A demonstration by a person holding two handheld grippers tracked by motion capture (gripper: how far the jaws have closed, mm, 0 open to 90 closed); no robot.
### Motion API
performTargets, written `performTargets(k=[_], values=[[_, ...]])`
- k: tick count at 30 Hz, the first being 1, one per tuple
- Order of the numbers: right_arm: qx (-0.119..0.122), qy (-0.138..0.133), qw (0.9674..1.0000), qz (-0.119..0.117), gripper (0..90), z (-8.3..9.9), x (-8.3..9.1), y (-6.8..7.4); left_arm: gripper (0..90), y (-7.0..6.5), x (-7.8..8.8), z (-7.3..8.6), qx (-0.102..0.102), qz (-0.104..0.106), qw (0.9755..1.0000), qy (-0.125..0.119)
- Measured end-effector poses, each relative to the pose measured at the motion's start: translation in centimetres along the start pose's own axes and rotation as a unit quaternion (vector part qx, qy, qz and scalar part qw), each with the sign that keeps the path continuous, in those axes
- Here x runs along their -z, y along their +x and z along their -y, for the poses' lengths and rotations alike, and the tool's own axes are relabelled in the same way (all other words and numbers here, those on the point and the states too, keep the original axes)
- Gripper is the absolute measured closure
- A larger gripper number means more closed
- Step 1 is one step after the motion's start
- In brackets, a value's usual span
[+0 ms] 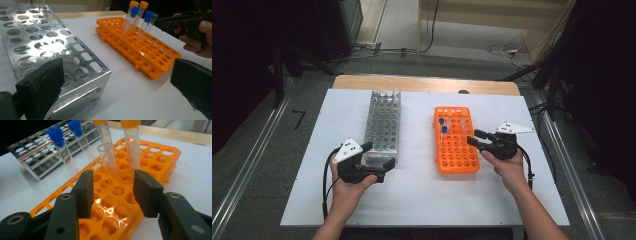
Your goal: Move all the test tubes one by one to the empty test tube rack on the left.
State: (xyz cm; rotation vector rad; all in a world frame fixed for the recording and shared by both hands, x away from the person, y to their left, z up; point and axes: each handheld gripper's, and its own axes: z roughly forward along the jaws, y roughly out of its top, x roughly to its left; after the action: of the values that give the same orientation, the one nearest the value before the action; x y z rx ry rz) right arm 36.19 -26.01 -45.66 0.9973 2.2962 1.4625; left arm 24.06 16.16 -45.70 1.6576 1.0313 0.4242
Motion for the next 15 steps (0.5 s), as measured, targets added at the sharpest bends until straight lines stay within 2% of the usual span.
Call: performTargets(k=[8, 10, 15], values=[[0.01, 0.026, 0.9995, 0.012, 59.6, 0.1, -1.9, -0.2, 0.0, -0.1, -0.1, 0.1, 0.007, 0.0, 1.0, 0.0], [0.016, 0.031, 0.9992, 0.017, 60.6, 0.3, -2.1, -0.1, 0.0, -0.2, -0.2, 0.1, 0.001, 0.001, 1.0, 0.003], [0.02, 0.028, 0.9992, 0.019, 64.8, 0.3, -2.5, -0.1, 0.0, -0.2, -0.4, 0.1, 0.006, 0.001, 1.0, 0.002]])
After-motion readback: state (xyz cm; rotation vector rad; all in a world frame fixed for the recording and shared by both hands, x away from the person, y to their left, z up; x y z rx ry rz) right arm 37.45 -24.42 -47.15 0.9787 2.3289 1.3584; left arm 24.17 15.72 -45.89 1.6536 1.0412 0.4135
